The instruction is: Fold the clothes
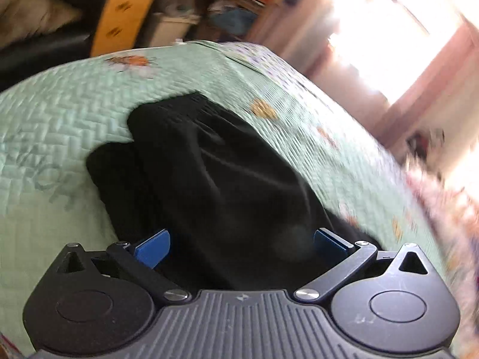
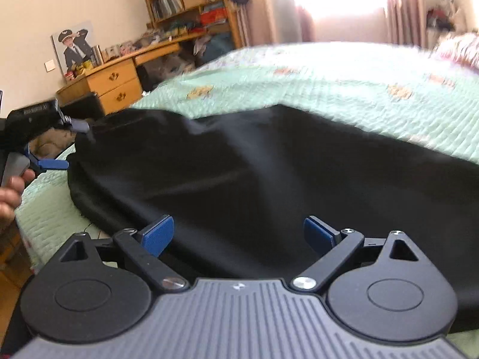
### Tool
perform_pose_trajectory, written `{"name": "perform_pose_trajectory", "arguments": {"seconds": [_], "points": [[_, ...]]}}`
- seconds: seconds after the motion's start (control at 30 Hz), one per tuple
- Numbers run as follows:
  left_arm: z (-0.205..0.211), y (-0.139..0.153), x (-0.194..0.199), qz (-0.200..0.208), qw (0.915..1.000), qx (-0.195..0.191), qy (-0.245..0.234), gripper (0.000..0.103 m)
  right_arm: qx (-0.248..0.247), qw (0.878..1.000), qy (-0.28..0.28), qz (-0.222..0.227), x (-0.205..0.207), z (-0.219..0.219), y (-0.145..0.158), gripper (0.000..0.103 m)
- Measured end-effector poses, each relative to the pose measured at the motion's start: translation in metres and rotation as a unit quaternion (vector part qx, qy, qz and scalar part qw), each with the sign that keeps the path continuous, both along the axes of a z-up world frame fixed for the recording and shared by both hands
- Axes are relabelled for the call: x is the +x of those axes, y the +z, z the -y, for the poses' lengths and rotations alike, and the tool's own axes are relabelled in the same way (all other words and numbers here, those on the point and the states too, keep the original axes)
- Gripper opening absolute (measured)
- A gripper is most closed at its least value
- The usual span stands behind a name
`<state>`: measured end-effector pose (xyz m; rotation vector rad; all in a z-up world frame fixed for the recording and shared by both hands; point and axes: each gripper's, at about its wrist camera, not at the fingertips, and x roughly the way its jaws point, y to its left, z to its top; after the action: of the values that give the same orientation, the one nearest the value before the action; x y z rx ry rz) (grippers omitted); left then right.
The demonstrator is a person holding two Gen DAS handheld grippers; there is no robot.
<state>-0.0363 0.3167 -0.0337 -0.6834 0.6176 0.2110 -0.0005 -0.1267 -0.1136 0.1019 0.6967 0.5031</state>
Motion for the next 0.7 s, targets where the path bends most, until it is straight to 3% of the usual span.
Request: {"name": "perform_pose_trajectory", "arguments": {"seconds": [0.07,0.2,0.4,0.5,0.7], "points": [[-0.02,-0.006,0.005,-0.001,0.9994,-0.031,0.015,0.102,0.007,0.999,-0.014,-0.05,0.012,0.003,-0.015,0.094],[-0.05,-0.022,0.02,0.006,0.9933,-0.112,0.03,0.102,0.033,0.998,-0.011,-0.043,0.011,0.014,-0.022,0.094],[-0.068,-0.039,0.026,0.023,0.9849,-0.165,0.045,0.102,0.057,0.996,-0.023,-0.057,0.016,0.016,-0.022,0.094],[-0.076,-0.045,0.021,0.051,0.9805,-0.185,0.045,0.102,0.054,0.997,-0.02,-0.054,0.014,0.016,-0.023,0.095],[-0.078,-0.035,0.01,0.055,0.9801,-0.183,0.054,0.102,0.04,0.998,-0.013,-0.046,0.011,0.015,-0.024,0.095]]}}
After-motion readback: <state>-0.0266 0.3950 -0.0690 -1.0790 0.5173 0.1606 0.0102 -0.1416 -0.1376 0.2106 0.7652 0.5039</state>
